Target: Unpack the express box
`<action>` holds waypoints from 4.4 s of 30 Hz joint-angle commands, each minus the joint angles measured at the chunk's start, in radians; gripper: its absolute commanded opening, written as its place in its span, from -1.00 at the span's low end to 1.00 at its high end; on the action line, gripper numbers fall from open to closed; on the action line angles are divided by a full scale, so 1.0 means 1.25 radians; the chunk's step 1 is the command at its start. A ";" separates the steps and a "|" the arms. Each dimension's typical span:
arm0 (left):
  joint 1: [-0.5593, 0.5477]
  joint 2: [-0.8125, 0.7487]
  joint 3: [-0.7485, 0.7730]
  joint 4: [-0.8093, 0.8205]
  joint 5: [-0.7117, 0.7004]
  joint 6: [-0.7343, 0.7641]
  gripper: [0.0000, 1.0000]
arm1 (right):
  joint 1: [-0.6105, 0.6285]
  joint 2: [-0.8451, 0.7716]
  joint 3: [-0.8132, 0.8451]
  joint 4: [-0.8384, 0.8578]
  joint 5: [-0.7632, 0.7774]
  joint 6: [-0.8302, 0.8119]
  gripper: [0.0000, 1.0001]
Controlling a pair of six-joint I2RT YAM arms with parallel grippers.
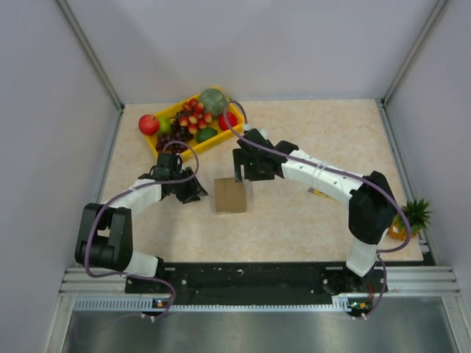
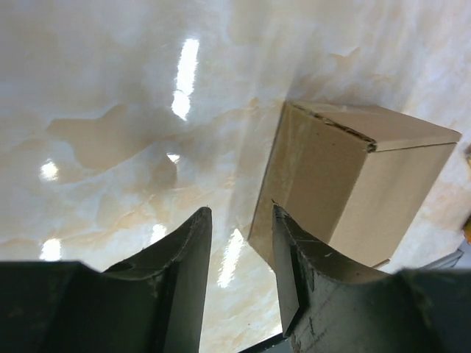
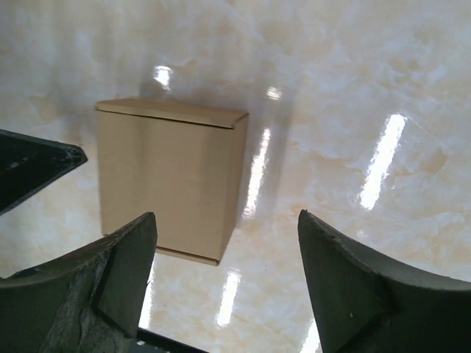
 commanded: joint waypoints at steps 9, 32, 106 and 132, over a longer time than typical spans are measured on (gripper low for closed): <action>0.170 -0.137 -0.010 -0.141 -0.097 -0.028 0.05 | 0.182 0.232 0.379 -0.233 0.197 -0.010 0.87; 0.256 -0.157 -0.072 -0.106 0.055 0.015 0.46 | 0.188 0.324 0.347 -0.259 0.176 -0.021 0.88; 0.030 -0.162 0.076 -0.143 -0.145 0.053 0.37 | 0.078 0.130 0.142 -0.106 0.120 -0.072 0.84; 0.056 -0.187 0.034 -0.151 -0.084 0.072 0.36 | -0.032 0.094 -0.141 0.604 -0.627 0.170 0.09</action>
